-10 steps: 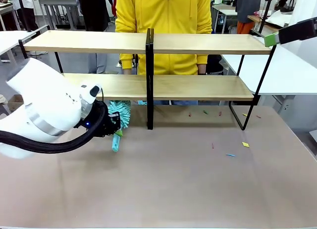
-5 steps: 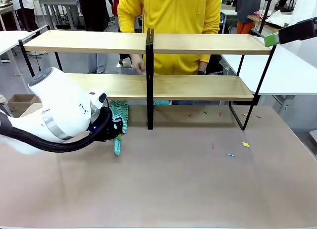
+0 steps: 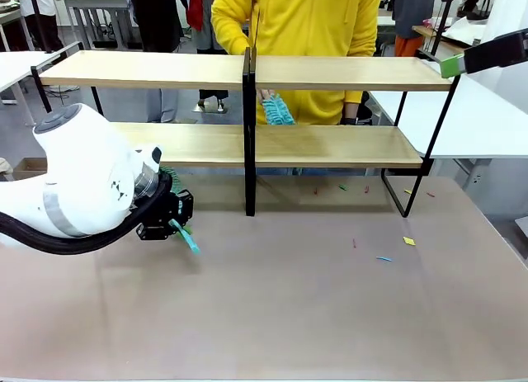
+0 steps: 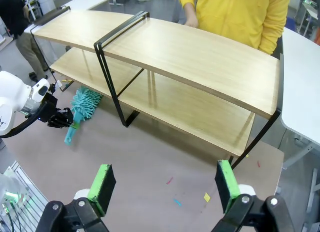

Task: Clean the shelves.
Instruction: Clean another randomly selected level of the Shelf with the Duster.

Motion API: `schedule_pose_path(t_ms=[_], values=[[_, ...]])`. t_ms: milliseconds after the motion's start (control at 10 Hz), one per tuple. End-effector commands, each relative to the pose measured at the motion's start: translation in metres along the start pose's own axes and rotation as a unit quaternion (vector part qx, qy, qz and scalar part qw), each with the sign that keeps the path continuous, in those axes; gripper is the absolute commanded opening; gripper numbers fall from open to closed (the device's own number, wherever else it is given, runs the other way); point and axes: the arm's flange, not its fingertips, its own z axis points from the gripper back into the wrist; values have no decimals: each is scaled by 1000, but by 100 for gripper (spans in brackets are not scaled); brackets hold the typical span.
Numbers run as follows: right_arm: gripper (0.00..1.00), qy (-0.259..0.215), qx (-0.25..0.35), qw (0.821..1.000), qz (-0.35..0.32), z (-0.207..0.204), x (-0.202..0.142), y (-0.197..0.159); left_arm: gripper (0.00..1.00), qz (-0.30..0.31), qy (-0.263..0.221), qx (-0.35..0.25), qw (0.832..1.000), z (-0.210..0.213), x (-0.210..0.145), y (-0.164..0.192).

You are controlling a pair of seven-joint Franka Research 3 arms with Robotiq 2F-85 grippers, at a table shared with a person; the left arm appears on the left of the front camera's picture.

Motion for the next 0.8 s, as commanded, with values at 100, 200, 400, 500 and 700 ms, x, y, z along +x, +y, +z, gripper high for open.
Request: schedule_pose_path(t_ms=[100,200,400,500,700], values=[[100,-1,2,1000,-2,0,0,-1,12,4,42,78,996,30,-21,7],[100,-1,2,1000,-2,0,0,-1,12,-36,83,85,992,47,-34,24],[100,-1,2,1000,-2,0,0,-1,12,-119,161,128,971,84,-56,68],[100,-1,2,1000,-2,0,0,-1,12,-157,207,132,957,106,-63,90],[100,-1,2,1000,-2,0,0,-1,12,-154,228,137,952,129,-67,122]])
